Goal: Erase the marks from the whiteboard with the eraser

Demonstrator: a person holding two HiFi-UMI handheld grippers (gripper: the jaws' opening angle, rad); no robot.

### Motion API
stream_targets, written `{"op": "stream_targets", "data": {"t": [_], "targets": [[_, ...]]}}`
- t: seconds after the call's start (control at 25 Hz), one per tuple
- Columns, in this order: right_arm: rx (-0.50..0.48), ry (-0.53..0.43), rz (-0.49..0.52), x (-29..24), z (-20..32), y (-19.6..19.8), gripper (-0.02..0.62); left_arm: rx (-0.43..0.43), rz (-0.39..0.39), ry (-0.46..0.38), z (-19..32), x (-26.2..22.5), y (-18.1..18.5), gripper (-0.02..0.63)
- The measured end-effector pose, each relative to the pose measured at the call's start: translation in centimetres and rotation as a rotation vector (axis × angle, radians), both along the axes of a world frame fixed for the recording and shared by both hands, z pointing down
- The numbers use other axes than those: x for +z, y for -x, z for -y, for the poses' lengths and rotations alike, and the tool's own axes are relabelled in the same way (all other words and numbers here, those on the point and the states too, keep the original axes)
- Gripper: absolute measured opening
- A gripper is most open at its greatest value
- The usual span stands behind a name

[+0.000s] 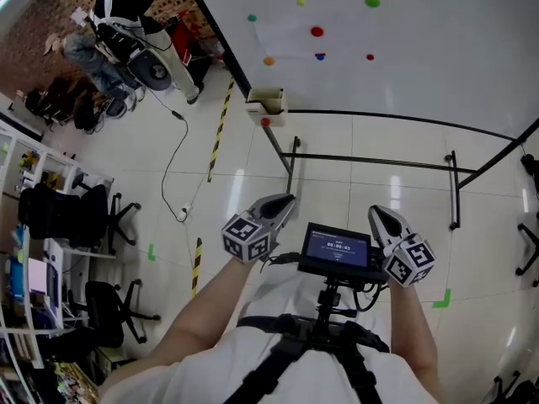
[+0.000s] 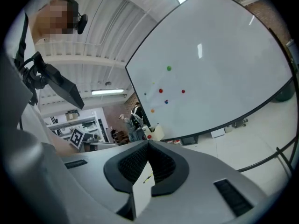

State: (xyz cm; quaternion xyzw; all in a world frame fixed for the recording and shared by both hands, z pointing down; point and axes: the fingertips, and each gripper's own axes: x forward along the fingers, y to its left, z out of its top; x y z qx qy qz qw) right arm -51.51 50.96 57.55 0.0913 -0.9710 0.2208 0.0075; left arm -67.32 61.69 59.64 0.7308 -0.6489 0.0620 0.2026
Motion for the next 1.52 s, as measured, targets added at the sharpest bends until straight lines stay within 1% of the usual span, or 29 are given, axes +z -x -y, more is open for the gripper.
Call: {"op": "stream_targets", "data": {"t": [0.16, 0.24, 0.36, 0.48, 0.6, 0.68, 0.72, 0.8, 0.84, 0.96, 1.04, 1.16, 1.32, 1.44, 1.48, 1.52], "targets": [[0.001, 0.009, 0.043, -0.2, 2.6, -1.3, 0.02, -0.045, 0.015, 0.016, 2.3, 0.3, -1.6, 0.057], [-0.009, 0.006, 0.046, 0.1, 3.6, -1.3, 0.02, -0.088, 0.019, 0.015, 3.0, 0.4, -0.9, 0.057], [-0.008, -0.011, 0.066, -1.3, 4.1, 0.1, 0.02, -0.157, 0.021, 0.001, 3.1, -0.4, 2.4, 0.057], [-0.006, -0.022, 0.068, -2.1, 4.9, 1.4, 0.02, -0.215, 0.045, -0.016, 4.1, -1.2, 5.9, 0.06], [-0.006, -0.015, 0.052, -1.4, 6.0, 2.5, 0.02, -0.263, 0.073, -0.018, 5.8, -0.9, 9.6, 0.086], [0.001, -0.006, 0.032, -0.9, 7.0, 3.0, 0.02, -0.317, 0.093, 0.003, 6.7, -0.2, 12.6, 0.104], [0.008, -0.001, 0.022, -0.7, 7.6, 3.2, 0.02, -0.352, 0.096, 0.02, 7.0, 0.3, 14.2, 0.125], [0.021, 0.007, 0.004, -0.7, 9.1, 3.8, 0.02, -0.423, 0.1, 0.05, 7.6, 1.0, 17.4, 0.196], [0.024, 0.007, -0.003, -0.6, 10.1, 4.4, 0.02, -0.454, 0.109, 0.061, 8.2, 1.4, 19.1, 0.219], [0.025, 0.009, -0.02, -0.3, 13.2, 6.8, 0.02, -0.552, 0.154, 0.082, 10.4, 2.2, 24.2, 0.344], [0.011, 0.014, -0.036, -0.1, 14.3, 8.7, 0.02, -0.598, 0.172, 0.082, 11.8, 2.5, 27.0, 0.391], [-0.019, 0.015, -0.058, 0.1, 15.5, 11.8, 0.02, -0.606, 0.193, 0.072, 14.0, 2.4, 29.8, 0.391], [-0.035, 0.001, -0.064, 0.1, 17.7, 15.8, 0.02, -0.59, 0.255, 0.06, 17.0, 2.7, 32.0, 0.391], [-0.052, -0.008, -0.072, 0.9, 19.5, 19.6, 0.02, -0.637, 0.274, 0.067, 18.1, 4.2, 34.9, 0.391], [-0.057, -0.011, -0.076, 1.0, 19.8, 20.7, 0.02, -0.648, 0.293, 0.069, 18.2, 4.4, 35.6, 0.381], [-0.059, -0.015, -0.078, 1.0, 20.1, 21.4, 0.02, -0.649, 0.328, 0.071, 18.4, 4.3, 35.9, 0.34]]}}
